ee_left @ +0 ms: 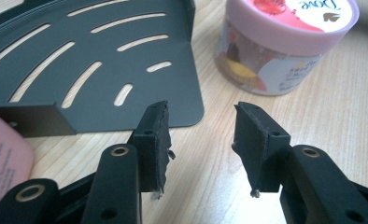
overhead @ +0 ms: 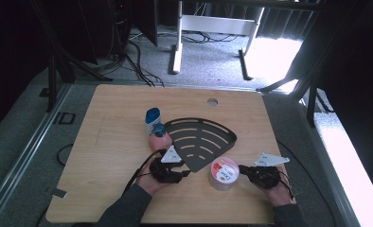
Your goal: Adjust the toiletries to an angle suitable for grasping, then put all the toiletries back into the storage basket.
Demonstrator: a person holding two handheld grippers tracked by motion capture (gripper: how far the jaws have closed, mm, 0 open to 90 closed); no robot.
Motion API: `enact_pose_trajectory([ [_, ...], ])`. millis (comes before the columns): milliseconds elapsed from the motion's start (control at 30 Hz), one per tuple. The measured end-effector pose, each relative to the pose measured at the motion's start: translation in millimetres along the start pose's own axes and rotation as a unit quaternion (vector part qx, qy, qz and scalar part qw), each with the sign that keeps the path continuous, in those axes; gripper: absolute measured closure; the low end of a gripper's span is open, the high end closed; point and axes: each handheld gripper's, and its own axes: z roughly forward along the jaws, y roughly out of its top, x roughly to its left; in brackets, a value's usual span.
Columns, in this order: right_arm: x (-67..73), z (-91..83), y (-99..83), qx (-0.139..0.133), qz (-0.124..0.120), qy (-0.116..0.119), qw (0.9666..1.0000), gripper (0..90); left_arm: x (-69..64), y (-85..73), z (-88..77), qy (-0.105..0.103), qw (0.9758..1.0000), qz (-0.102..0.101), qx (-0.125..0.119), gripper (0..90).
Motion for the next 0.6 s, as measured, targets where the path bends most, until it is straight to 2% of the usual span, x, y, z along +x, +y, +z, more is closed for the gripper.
enact_pose_trajectory([
  [200,4.9,3.0,0.4,0.001,-0.022,0.024,0.9995,86.7,-3.2,0.6,4.2,-0.008,0.9999,0.006,0.005,53.3],
  [300,6.8,4.2,0.7,0.005,-0.027,0.028,0.9992,86.2,-5.7,0.9,5.4,-0.018,0.9998,0.012,0.000,52.1],
  [600,7.0,4.1,-4.7,0.015,-0.029,0.034,0.9989,78.1,-8.4,2.3,8.4,-0.014,0.9998,0.011,0.005,49.5],
])
